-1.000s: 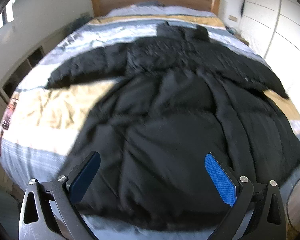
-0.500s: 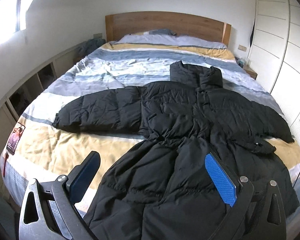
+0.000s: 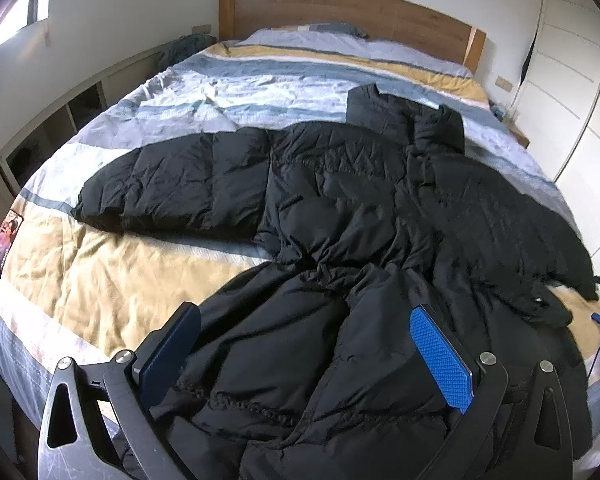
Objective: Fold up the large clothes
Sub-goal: 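Grasp the jacket's sleeve cuff with the right gripper and lift it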
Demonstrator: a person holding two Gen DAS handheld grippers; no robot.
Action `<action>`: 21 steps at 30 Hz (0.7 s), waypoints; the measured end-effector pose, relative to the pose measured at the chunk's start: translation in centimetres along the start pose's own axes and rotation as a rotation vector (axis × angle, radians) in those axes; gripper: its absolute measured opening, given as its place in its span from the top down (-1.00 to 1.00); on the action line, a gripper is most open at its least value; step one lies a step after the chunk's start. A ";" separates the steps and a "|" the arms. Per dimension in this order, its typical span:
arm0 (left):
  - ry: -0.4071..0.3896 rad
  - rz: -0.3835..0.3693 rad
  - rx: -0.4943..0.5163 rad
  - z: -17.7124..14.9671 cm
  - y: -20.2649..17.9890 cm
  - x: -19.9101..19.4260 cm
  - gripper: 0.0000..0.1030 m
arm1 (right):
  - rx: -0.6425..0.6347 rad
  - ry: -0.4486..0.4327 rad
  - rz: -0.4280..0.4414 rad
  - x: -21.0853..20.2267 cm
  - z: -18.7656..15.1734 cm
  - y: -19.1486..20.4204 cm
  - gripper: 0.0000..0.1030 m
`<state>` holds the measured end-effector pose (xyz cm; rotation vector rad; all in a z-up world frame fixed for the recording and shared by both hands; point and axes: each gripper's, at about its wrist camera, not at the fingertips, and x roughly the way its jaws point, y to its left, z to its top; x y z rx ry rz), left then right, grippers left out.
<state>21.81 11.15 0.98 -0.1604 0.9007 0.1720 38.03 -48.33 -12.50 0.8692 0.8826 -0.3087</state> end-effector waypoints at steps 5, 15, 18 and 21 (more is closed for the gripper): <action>0.018 0.020 0.005 -0.3 -0.5 1.3 -0.99 | 0.121 0.005 0.090 2.1 1.5 -1.6 -1.00; 0.045 0.012 0.009 -1.2 -1.2 2.6 -0.99 | 0.169 -0.007 0.195 4.3 3.0 -0.9 -0.09; 0.053 0.004 0.026 -1.4 -1.7 2.8 -0.99 | 0.168 -0.027 0.209 4.5 3.2 -0.7 0.22; 0.051 -0.006 0.048 -1.5 -2.2 2.9 -0.99 | 0.143 -0.056 0.222 4.0 3.5 0.1 0.60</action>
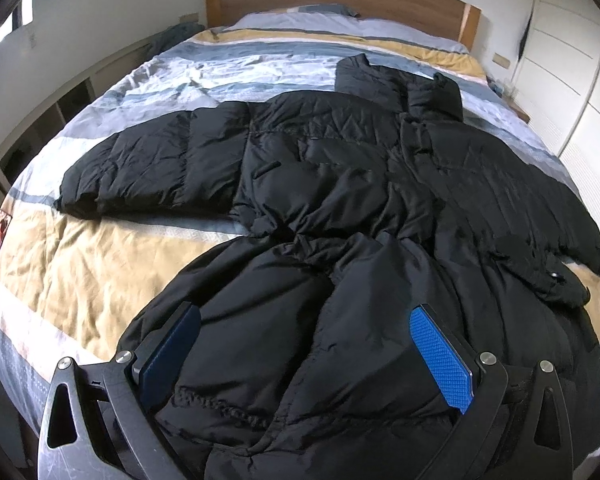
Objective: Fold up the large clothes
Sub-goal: 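Grasp the jacket's sleeve cuff with the right gripper and lift it, then carry the held sleeve across the jacket body toward the left tool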
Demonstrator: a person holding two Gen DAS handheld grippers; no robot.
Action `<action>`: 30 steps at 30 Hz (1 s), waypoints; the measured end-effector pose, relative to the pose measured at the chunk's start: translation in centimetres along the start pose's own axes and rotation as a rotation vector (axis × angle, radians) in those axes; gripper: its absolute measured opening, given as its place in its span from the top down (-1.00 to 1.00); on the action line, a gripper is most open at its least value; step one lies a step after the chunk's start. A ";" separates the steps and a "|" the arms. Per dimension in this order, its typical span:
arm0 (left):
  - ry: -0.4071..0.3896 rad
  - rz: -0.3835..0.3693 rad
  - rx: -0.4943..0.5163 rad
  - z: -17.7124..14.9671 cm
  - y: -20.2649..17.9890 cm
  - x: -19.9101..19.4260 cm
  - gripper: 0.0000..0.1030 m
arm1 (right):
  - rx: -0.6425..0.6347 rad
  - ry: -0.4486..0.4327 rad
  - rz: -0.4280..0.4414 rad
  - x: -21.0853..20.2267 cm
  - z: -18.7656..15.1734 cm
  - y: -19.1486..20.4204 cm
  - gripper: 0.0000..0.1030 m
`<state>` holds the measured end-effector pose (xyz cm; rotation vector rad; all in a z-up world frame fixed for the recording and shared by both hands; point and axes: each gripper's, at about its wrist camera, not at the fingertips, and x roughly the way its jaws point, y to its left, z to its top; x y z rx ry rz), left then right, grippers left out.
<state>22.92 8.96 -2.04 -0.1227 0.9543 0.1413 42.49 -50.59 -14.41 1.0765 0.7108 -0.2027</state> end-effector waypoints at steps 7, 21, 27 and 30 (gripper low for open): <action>-0.008 -0.014 0.002 0.0 -0.2 0.1 -0.99 | -0.190 -0.084 -0.008 -2.6 0.1 5.2 0.83; -0.024 -0.050 -0.049 -0.8 2.0 -0.6 -0.99 | -0.460 -0.104 0.123 -5.9 -4.1 17.2 0.87; -0.035 -0.060 -0.098 -1.0 3.5 -1.1 -0.99 | -0.565 -0.061 0.193 -6.6 -8.0 21.6 0.87; -0.044 -0.057 -0.103 -1.2 3.8 -1.4 -0.99 | -0.626 -0.035 0.218 -6.9 -10.4 23.5 0.87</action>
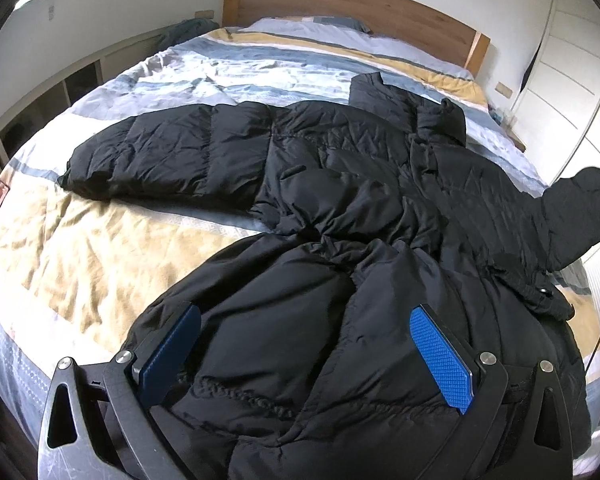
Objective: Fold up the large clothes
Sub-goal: 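Carry the held sleeve across the jacket body toward the left tool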
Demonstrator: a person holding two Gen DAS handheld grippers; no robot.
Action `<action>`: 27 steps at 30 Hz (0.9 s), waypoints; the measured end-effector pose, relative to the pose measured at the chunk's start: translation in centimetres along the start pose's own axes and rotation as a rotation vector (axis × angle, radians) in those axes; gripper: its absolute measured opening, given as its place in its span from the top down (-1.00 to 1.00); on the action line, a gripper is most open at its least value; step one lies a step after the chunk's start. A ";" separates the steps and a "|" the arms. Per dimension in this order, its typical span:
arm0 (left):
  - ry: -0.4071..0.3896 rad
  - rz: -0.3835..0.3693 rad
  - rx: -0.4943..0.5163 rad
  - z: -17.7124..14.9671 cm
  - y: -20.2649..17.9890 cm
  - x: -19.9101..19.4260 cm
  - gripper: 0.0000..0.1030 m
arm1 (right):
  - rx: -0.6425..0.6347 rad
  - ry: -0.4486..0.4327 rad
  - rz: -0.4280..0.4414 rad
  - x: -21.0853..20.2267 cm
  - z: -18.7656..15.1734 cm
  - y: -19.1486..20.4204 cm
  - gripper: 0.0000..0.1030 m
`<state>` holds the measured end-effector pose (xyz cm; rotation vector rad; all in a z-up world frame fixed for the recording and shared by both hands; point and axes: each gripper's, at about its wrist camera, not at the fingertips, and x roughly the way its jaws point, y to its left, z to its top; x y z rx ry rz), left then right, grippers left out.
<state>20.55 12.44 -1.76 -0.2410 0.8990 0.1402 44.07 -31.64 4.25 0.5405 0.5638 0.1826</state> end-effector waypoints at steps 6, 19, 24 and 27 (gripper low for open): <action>-0.012 -0.003 -0.023 -0.2 1.1 -0.8 -0.99 | -0.078 0.051 0.047 0.4 -2.5 4.3 0.87; -0.010 -0.020 -0.051 -1.1 2.6 -1.7 -0.99 | -0.184 0.160 0.091 2.0 -8.2 10.0 0.86; -0.006 -0.019 -0.053 -1.6 3.0 -1.9 -0.99 | -0.214 0.209 0.103 3.5 -9.7 11.3 0.86; -0.005 -0.017 -0.060 -1.8 3.3 -1.9 -0.99 | -0.246 0.242 0.110 4.7 -10.6 12.4 0.86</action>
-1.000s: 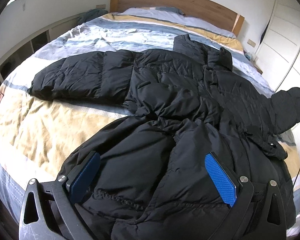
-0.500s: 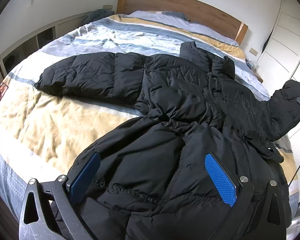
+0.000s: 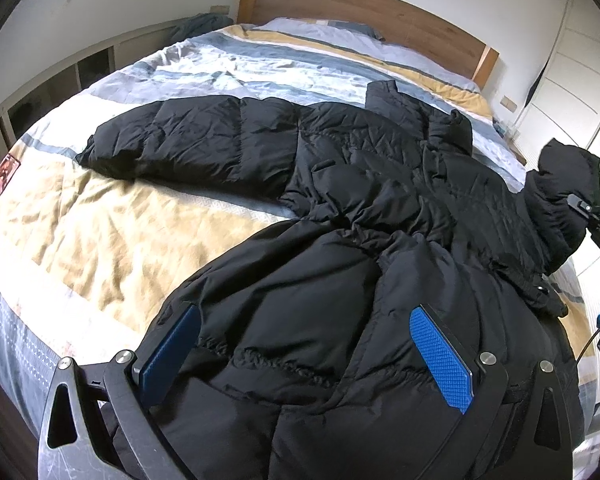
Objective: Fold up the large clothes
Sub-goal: 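Carry the held sleeve across the jacket body toward the left tool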
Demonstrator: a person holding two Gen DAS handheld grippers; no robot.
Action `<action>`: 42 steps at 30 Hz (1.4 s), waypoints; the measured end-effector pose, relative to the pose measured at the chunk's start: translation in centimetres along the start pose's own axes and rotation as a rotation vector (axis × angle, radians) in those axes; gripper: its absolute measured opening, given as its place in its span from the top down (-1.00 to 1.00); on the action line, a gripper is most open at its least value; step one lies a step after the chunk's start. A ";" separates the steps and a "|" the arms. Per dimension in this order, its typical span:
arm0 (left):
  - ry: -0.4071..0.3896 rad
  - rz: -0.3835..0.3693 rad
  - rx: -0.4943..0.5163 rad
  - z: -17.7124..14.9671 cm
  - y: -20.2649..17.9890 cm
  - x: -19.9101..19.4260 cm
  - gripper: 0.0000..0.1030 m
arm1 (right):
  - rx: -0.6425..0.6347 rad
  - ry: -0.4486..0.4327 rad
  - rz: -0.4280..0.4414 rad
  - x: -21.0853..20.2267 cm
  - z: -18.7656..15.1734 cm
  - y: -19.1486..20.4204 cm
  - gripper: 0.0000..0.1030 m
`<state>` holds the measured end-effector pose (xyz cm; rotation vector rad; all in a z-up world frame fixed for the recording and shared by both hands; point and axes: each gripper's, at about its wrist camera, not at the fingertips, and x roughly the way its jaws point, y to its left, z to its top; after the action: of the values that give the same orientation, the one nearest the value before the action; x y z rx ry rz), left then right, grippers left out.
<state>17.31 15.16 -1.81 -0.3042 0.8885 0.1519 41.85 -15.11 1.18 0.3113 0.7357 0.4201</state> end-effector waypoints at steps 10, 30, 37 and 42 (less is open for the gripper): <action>0.012 0.009 -0.012 -0.4 0.9 0.6 -0.99 | -0.063 0.140 0.012 5.0 -3.3 2.9 0.86; -0.025 0.033 0.013 -0.2 0.1 -0.6 -0.99 | -0.174 0.314 -0.029 9.2 -7.8 6.7 0.12; -0.034 0.019 0.036 0.1 -1.4 -2.8 -0.99 | -0.218 0.293 0.063 6.9 -7.7 10.1 0.11; 0.015 0.009 0.099 0.7 -3.9 -3.2 -0.99 | -0.227 0.240 0.079 3.5 -6.5 10.5 0.11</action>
<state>16.80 11.71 1.86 -0.2089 0.9089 0.1135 36.94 -3.46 -1.06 0.0766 0.9027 0.6175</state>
